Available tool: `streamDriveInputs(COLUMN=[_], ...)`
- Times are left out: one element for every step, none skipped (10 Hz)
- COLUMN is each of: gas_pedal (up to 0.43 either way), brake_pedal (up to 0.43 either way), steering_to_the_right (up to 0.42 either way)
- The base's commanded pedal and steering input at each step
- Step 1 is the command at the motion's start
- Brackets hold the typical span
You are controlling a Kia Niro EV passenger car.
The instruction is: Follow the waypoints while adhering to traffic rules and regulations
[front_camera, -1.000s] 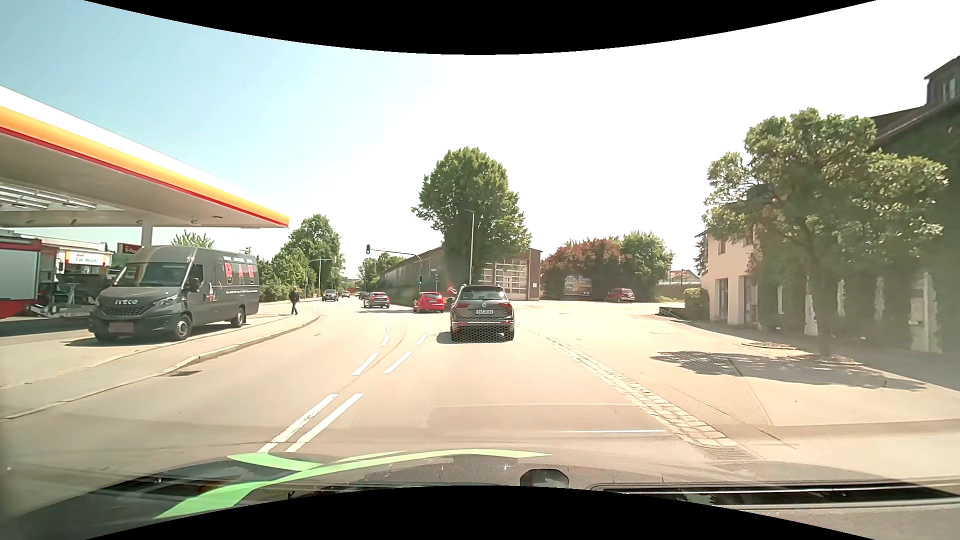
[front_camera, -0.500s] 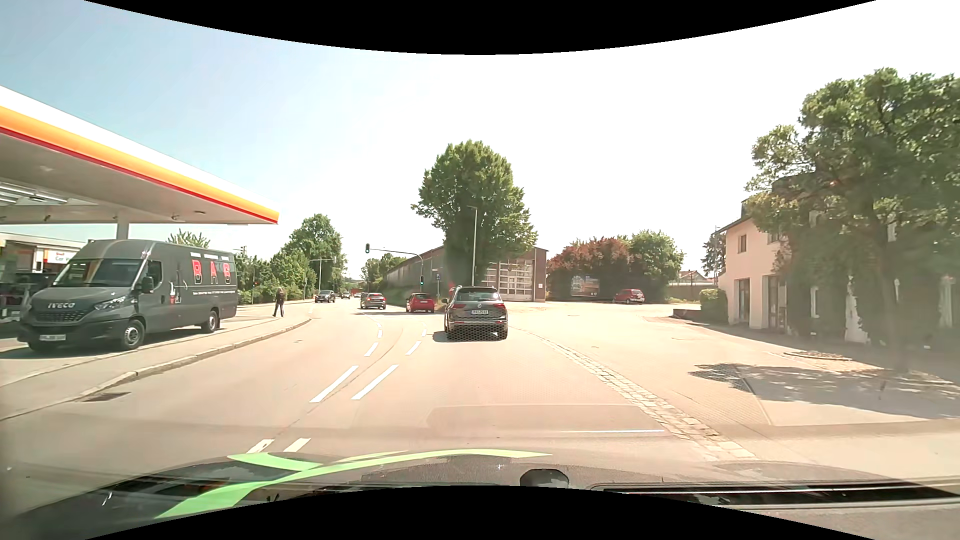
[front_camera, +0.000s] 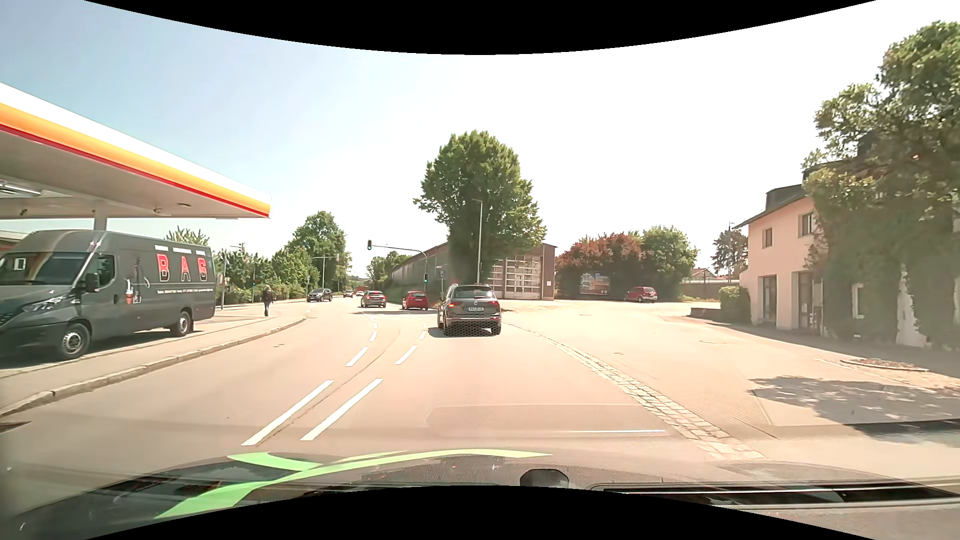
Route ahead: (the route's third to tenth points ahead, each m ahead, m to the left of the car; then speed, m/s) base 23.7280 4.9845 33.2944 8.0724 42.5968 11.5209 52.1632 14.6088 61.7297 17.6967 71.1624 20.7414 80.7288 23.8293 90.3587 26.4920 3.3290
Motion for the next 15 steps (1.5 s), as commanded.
streamDriveInputs(gas_pedal=[0.000, 0.000, 0.000, 0.000, 0.020, 0.067, 0.098, 0.138, 0.177, 0.209, 0.240, 0.260, 0.287, 0.299, 0.299], brake_pedal=[0.000, 0.000, 0.000, 0.000, 0.000, 0.000, 0.000, 0.000, 0.000, 0.000, 0.000, 0.000, 0.000, 0.000, 0.000], steering_to_the_right=[-0.039, -0.040, -0.040, -0.040, -0.042, -0.043, -0.044, -0.045, -0.045, -0.045, -0.045, -0.045, -0.045, -0.045, -0.045])
